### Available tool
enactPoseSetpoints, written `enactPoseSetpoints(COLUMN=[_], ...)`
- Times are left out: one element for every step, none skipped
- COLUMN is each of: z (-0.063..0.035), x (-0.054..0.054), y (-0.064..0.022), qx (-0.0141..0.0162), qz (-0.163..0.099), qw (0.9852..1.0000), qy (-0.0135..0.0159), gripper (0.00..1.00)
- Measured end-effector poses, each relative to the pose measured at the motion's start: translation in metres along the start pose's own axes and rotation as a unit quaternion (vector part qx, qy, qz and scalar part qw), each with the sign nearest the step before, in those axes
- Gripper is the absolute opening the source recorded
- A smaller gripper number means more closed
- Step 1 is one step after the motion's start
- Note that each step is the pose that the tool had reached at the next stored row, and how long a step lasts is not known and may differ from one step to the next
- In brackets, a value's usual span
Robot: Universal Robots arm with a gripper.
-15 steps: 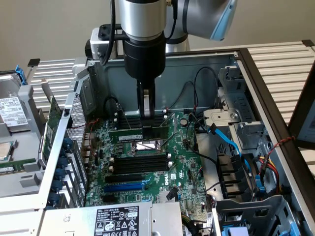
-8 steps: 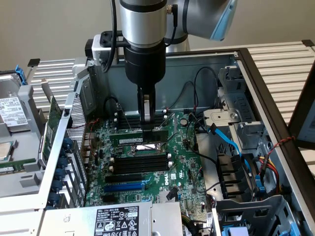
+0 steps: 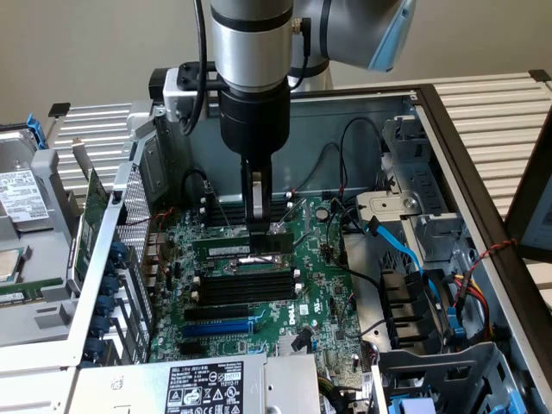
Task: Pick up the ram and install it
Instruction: 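Insert the ram into the slot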
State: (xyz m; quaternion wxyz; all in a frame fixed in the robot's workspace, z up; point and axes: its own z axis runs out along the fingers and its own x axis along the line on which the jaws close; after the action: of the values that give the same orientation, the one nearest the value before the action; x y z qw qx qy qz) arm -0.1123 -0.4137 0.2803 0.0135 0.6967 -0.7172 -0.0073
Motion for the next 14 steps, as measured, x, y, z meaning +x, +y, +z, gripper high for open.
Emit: enactPoseSetpoints(z=[0.001, 0.0017, 0.0023, 0.0028, 0.0031, 0.0033, 0.0036, 0.0039, 0.004, 0.0041, 0.0042, 0.0043, 0.0046, 0.0051], x=[-0.0003, -0.001, -0.0019, -0.0027, -0.0034, -0.0044, -0.0051, -0.0051, -0.0051, -0.0051, -0.0048, -0.0046, -0.0042, -0.0038], y=[0.0, 0.0, -0.0001, -0.0001, -0.0001, 0.0, 0.0, -0.0001, -0.0002, -0.0008, -0.0016, -0.0028, -0.0038, -0.0042], qx=[-0.0011, -0.0022, -0.0027, -0.0027, -0.0027, -0.0027, -0.0027, -0.0027, -0.0027, -0.0027, -0.0027, -0.0027, -0.0027, -0.0026], qz=[0.0, 0.0, 0.0, 0.0, 0.0, 0.0, 0.0, 0.0, 0.0, 0.0, 0.0, 0.0, 0.0, 0.0], qw=[1.0, 1.0, 1.0, 1.0, 1.0, 1.0, 1.0, 1.0, 1.0, 1.0, 1.0, 1.0, 1.0, 1.0], qy=[0.0003, 0.0013, 0.0021, 0.0024, 0.0025, 0.0026, 0.0026, 0.0025, 0.0026, 0.0026, 0.0027, 0.0026, 0.0026, 0.0025], gripper=[0.13, 0.13, 0.13, 0.13, 0.13, 0.13, 0.13, 0.13, 0.13, 0.13, 0.13, 0.13, 0.13, 0.13])
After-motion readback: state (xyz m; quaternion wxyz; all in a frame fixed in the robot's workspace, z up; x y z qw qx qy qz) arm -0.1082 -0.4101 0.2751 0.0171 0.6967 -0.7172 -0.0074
